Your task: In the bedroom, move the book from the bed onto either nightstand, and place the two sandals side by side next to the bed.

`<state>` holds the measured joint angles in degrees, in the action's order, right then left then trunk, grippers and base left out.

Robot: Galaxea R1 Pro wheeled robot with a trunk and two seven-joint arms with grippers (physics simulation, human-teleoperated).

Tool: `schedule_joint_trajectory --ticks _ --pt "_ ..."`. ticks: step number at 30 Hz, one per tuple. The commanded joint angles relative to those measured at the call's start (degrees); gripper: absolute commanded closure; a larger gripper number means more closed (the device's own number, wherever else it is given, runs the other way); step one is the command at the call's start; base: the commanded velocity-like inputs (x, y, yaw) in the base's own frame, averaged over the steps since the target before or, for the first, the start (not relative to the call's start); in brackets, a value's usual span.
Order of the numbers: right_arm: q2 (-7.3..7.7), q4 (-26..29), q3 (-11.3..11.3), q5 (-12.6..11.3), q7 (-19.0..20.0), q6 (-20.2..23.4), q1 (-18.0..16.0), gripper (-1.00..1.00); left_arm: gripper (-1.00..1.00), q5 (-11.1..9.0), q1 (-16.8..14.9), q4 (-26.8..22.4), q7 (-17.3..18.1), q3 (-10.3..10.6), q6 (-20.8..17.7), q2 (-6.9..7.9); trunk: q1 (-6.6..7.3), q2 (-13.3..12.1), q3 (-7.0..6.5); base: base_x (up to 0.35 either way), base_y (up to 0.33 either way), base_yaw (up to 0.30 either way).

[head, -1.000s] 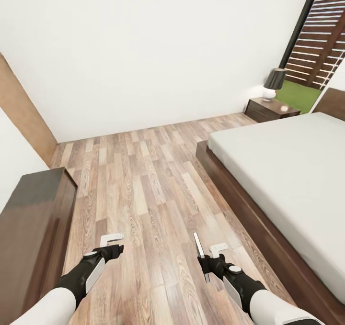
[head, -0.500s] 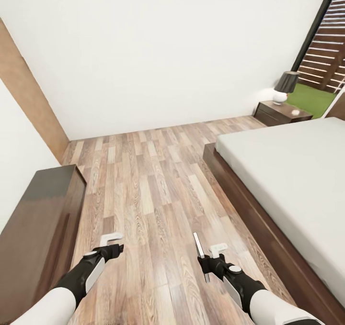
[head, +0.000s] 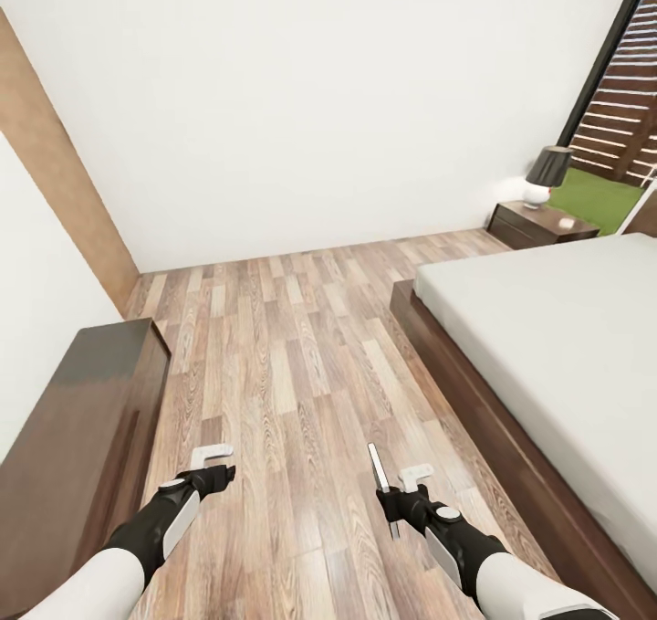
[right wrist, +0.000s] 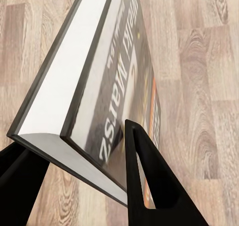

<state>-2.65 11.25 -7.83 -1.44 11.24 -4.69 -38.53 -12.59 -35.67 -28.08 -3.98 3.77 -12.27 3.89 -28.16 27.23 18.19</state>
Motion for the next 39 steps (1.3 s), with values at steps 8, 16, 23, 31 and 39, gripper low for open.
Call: schedule_joint_trajectory --ticks 8,16,23,31,39 --pt "0.08 -0.09 -0.3 -0.14 0.1 -0.23 -0.06 1.0 -1.0 -0.59 -0.01 -0.13 -0.44 0.44 -0.15 0.09 1.74 -3.14 -2.09 0.0 0.0 0.0" --pt "0.03 -0.09 -0.34 -0.14 0.06 -0.23 -0.06 1.0 -1.0 -0.59 -0.01 -0.13 -0.42 0.45 1.23 0.08 2.38 -4.31 -3.32 0.0 0.0 0.04" --pt "0.0 -0.09 -0.34 -0.14 -0.07 -0.23 -0.06 1.0 -1.0 -0.59 -0.01 -0.13 -0.41 0.45 1.36 0.07 2.38 -4.31 -3.66 0.0 0.0 0.23" --pt "0.0 -0.09 -0.34 -0.14 -0.08 -0.23 -0.06 1.0 -1.0 -0.59 -0.01 -0.15 -0.41 0.52 1.39 0.08 2.38 -4.31 -3.97 0.0 0.0 0.262" --pt "-0.01 -0.09 -0.34 -0.14 -0.22 -0.23 -0.06 1.0 -1.0 -0.59 -0.01 -0.82 -0.37 0.68 4.04 0.01 2.38 -4.31 -4.17 0.025 0.0 0.171"
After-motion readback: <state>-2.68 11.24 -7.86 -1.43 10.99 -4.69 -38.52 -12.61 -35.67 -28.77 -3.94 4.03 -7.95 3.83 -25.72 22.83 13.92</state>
